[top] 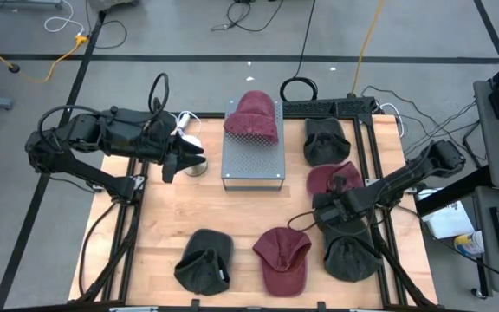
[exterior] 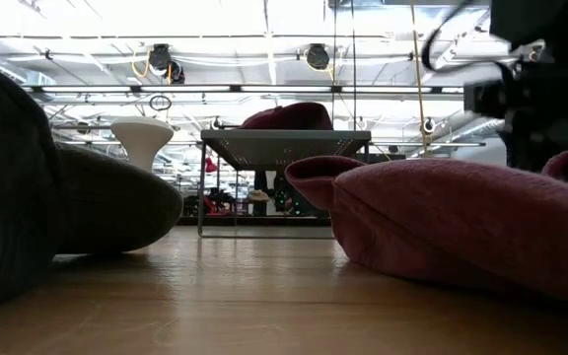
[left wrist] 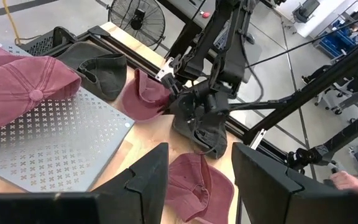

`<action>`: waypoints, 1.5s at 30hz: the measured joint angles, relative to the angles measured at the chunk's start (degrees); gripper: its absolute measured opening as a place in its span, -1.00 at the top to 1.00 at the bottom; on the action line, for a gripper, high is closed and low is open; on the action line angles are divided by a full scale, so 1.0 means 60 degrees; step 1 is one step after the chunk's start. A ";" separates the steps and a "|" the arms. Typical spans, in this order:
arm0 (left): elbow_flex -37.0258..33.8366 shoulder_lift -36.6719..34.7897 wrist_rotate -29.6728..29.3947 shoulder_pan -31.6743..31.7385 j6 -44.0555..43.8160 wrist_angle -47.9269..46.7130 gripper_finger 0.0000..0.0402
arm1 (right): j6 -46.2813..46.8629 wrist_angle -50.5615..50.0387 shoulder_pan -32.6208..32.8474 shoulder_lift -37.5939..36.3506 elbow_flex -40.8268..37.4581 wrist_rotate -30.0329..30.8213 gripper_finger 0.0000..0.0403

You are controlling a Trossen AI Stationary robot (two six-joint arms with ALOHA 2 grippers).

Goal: Pick & Place hat
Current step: Stack the top red cap on top of the red cap on the shelf

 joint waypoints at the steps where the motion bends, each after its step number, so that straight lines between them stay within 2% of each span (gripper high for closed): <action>1: 0.0000 0.0000 0.0010 -0.0003 0.0058 0.0000 0.09 | 0.0005 -0.0244 0.0000 -0.0141 0.0160 0.0038 0.98; 8: 0.0000 0.0000 -0.0071 -0.0003 0.0409 0.0009 0.09 | 0.0079 -0.1377 0.0000 -0.1398 0.1776 0.0165 0.98; 15: 0.0000 0.0000 -0.0130 -0.0001 0.0552 0.0020 0.09 | -0.0039 -0.0958 0.0000 -0.2614 0.3309 0.0182 0.98; 22: 0.0000 0.0000 -0.0136 0.0000 0.0552 0.0025 0.09 | -0.0867 0.1371 -0.0004 -0.3829 0.3574 0.0207 0.98; 29: 0.0000 0.0000 -0.0136 -0.0001 0.0552 0.0093 0.09 | -0.2339 0.3934 -0.0004 -0.4633 0.3574 0.0104 0.98; 39: 0.0000 0.0000 -0.0045 -0.0001 0.0551 0.0129 0.09 | -0.3834 0.6897 -0.0007 -0.4960 0.3574 -0.2393 0.98; 45: 0.0002 0.0000 0.0714 -0.0003 0.0932 0.0973 0.09 | -0.4058 0.8078 -0.0007 -0.4778 0.3570 -0.3683 0.98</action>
